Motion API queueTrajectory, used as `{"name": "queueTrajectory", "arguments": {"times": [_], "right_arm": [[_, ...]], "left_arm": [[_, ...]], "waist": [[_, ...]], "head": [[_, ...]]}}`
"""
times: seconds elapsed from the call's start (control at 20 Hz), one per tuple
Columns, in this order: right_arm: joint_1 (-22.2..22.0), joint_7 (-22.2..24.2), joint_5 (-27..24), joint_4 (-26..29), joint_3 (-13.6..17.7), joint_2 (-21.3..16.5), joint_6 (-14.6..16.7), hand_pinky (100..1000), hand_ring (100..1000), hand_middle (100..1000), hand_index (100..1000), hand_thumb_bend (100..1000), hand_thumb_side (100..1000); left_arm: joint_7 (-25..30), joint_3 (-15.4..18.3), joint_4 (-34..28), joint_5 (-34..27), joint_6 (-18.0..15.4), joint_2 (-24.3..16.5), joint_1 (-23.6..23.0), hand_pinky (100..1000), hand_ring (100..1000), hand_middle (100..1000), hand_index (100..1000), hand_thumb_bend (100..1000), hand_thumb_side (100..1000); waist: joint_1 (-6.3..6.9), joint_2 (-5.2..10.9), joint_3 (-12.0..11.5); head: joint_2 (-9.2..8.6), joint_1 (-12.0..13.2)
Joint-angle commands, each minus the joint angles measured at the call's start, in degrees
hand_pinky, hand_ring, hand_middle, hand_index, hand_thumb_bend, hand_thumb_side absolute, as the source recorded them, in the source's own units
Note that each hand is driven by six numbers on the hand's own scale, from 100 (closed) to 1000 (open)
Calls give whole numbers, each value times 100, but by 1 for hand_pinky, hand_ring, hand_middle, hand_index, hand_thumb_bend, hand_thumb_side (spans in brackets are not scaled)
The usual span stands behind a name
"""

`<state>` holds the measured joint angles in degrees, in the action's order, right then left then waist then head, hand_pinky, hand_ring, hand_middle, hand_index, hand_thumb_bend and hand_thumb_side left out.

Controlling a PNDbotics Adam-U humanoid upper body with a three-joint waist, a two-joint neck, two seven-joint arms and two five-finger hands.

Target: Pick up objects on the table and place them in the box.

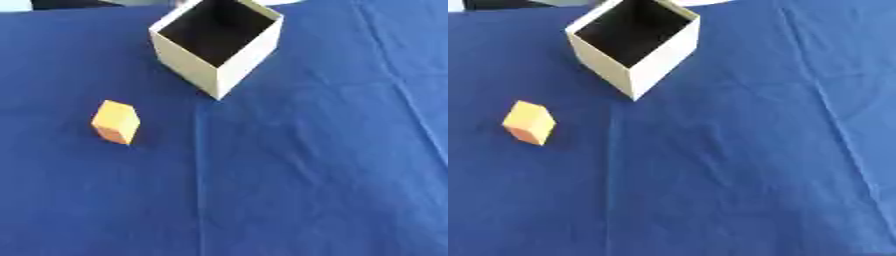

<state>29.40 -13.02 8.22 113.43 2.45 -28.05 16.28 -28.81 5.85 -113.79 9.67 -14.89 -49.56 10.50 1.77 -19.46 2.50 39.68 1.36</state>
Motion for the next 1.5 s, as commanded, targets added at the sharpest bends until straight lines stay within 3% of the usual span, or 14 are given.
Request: {"name": "queueTrajectory", "arguments": {"times": [0.05, 0.45, 0.85, 1.05, 1.25, 1.5], "right_arm": [[53, -12, 20, 116, 41, -155, -1, 798, 713, 656, 760, 100, 844], [49, -5, 29, 116, 39, -172, -5, 799, 714, 656, 760, 100, 845], [7, -3, 50, 116, 34, -228, -20, 799, 713, 656, 760, 100, 846], [-24, -1, 57, 116, 31, -262, -28, 799, 713, 656, 760, 100, 846], [-25, 36, 39, 116, -9, -256, -34, 799, 713, 656, 759, 100, 847], [4, 98, -7, 116, -55, -213, -32, 799, 712, 655, 759, 100, 847]], "left_arm": [[7, 95, -80, 7, -1, -254, 10, 430, 552, 631, 752, 225, 683], [196, 95, -80, 138, 62, -357, -23, 443, 566, 648, 765, 267, 686], [2035, 114, -80, 851, 441, -974, -97, 495, 604, 667, 785, 414, 754], [2664, 9, -80, 1206, 483, -1349, -87, 527, 633, 684, 819, 497, 753], [3361, -329, -80, 1449, 457, -1771, 155, 563, 676, 711, 843, 556, 745], [4255, -813, -80, 1443, 360, -2005, 835, 596, 709, 727, 860, 586, 718]], "waist": [[6, 103, 5], [2, 110, -11], [19, 141, -78], [26, 160, -107], [40, 198, -118], [42, 231, -64]], "head": [[-55, 17], [-55, -5], [-9, -134], [11, -146], [31, -136], [37, -64]]}}
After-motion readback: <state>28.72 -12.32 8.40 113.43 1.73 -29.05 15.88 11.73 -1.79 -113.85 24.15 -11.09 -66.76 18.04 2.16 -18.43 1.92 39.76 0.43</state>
